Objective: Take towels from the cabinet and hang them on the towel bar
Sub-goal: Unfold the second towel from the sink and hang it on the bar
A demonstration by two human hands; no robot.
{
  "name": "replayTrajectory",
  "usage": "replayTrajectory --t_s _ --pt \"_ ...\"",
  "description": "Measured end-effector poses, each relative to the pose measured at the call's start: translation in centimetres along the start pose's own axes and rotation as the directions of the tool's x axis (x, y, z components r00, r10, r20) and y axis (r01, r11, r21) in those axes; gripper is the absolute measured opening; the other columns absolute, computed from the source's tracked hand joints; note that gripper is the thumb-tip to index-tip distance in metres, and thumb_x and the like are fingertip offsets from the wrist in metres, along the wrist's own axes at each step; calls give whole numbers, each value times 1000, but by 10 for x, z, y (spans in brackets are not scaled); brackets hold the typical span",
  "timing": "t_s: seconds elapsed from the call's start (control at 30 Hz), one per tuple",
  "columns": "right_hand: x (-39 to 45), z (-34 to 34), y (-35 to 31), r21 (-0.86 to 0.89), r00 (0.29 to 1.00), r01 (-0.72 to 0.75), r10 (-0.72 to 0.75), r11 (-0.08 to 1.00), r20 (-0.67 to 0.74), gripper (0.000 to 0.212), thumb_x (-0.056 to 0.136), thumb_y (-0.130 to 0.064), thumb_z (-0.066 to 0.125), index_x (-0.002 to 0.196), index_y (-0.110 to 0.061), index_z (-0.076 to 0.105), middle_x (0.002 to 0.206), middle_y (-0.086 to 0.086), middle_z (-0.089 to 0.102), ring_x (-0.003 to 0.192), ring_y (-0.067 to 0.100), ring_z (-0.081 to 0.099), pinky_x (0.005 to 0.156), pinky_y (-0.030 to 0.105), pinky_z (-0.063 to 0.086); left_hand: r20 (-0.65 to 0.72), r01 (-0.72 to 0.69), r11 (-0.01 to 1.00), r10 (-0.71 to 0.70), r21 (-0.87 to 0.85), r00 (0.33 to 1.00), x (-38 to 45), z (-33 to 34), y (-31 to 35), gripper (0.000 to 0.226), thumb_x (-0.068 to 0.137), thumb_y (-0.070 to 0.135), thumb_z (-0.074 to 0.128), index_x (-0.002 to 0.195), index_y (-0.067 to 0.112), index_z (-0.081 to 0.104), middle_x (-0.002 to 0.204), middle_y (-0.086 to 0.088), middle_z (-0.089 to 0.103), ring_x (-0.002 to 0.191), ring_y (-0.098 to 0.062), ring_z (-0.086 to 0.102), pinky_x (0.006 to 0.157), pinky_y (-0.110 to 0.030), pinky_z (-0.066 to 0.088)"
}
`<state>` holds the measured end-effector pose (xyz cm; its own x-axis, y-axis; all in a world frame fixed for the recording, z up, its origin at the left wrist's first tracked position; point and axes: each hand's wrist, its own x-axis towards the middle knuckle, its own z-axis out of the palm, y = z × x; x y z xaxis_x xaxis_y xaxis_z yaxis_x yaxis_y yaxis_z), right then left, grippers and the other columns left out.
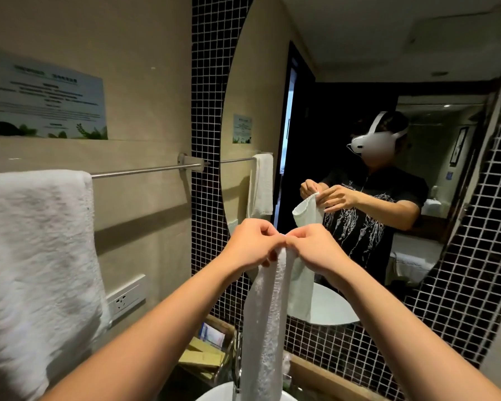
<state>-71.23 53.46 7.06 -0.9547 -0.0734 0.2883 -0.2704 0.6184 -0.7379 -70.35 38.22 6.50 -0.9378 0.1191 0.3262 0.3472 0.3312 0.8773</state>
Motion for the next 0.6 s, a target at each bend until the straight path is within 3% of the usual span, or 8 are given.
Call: replayTrajectory --t_s 0.07,0.13,0.2,0.27,0.37,0.43,0.5,0.6 --pt "0 0 2 41 999 9 -10 999 39 38 85 -13 57 47 -13 57 54 5 39 50 15 31 54 31 26 36 20 999 -19 -48 999 0 -1 -1 18 87 13 66 74 0 69 66 -12 69 59 -21 67 53 -30 54" --pt "-3 -1 3 103 994 13 -24 995 102 33 84 -23 60 59 -3 59 63 10 37 62 23 31 60 35 25 80 53 989 -42 -139 996 0 -3 -1 23 92 5 55 77 -5 69 68 -17 68 62 -26 67 58 -34 58" --pt "-6 -4 6 115 987 27 -44 993 156 45 83 -37 68 74 6 64 65 10 37 60 21 30 55 30 26 103 53 986 -37 -158 994 -1 -4 1 27 93 0 48 82 -8 71 77 -23 70 65 -26 67 60 -32 59" --pt "-6 -5 5 61 982 72 -82 995 173 39 79 -35 76 78 3 70 61 6 45 54 12 34 51 25 28 126 39 993 -25 -113 992 -4 -6 3 29 94 -2 45 91 -8 73 87 -25 72 66 -22 68 57 -24 57" --pt "-4 -1 4 -47 983 131 -123 990 139 29 81 -34 76 70 -7 71 58 -1 52 58 10 39 59 30 32 183 70 990 -47 -120 982 -2 -11 2 30 93 -6 43 97 -7 72 81 -20 70 67 -21 64 60 -25 58" --pt "-4 2 2 -127 983 149 -133 981 125 20 86 -27 71 72 -14 73 61 2 60 60 12 47 58 32 38 135 -15 998 7 57 991 2 -18 -4 24 89 -1 50 92 3 73 79 -10 72 68 -17 65 66 -28 58" --pt "-3 4 -4 -194 980 184 -165 964 114 11 87 -19 67 81 -17 75 74 3 71 72 17 61 64 32 48 74 -161 916 144 368 987 4 -30 -10 12 84 15 63 93 16 71 83 3 69 76 -10 63 71 -24 54" --pt "-1 4 -16 -246 965 256 -231 935 126 12 86 -16 63 83 -22 73 78 -3 71 76 14 62 63 28 46 211 -271 809 186 521 960 5 -46 -18 32 79 27 73 110 21 66 101 6 63 92 -9 58 79 -22 49"
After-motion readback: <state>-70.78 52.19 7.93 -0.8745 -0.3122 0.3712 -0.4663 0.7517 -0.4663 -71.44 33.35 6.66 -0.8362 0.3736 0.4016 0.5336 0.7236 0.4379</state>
